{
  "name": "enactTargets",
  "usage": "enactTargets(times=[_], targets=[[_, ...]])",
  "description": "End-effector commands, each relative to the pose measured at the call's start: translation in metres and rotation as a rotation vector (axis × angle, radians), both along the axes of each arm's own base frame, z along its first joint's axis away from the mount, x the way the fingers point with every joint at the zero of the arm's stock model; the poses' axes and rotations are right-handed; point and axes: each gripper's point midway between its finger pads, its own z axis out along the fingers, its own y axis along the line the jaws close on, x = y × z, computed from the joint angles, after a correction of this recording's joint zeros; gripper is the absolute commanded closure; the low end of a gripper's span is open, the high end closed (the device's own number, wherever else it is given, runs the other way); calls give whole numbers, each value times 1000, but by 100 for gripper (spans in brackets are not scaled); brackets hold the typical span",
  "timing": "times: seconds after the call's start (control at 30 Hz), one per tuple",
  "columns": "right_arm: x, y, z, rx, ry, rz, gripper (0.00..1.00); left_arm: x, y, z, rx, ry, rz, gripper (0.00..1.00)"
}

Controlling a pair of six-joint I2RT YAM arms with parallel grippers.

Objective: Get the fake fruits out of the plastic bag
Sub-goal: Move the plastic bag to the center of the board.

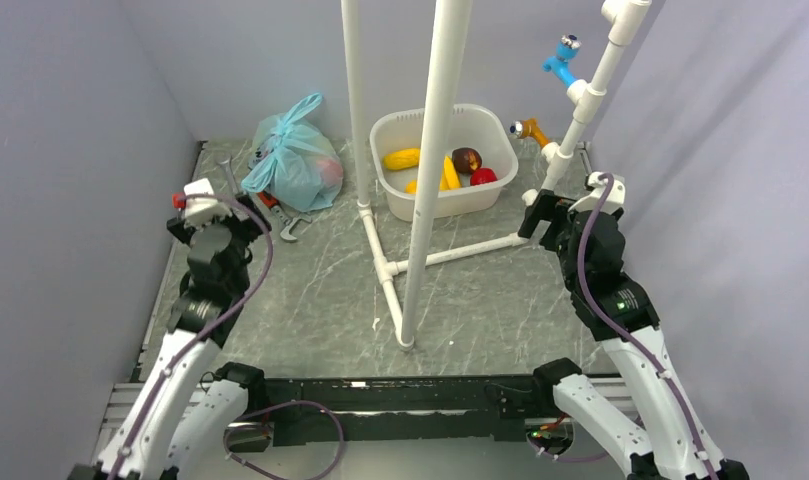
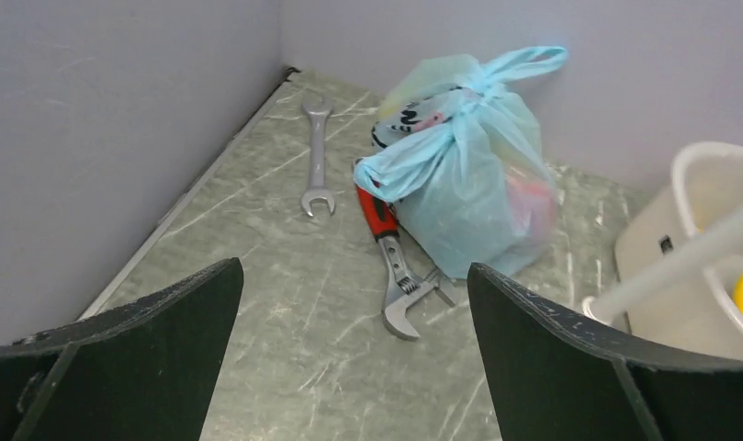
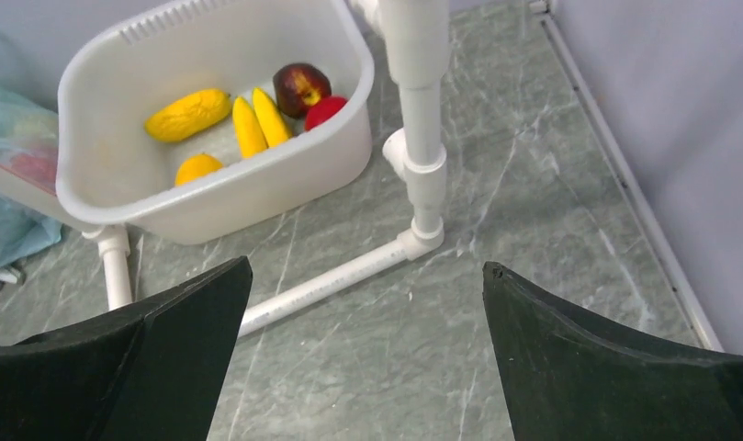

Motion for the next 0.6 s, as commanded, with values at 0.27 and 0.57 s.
enactTargets(times=[0.27,0.57], targets=[[4,13,-13,54,70,16,0,-8,-47,57,58,-146,-322,1],[10,38,-27,102,92,125,0,3,-58,46,65,-70,-374,1]])
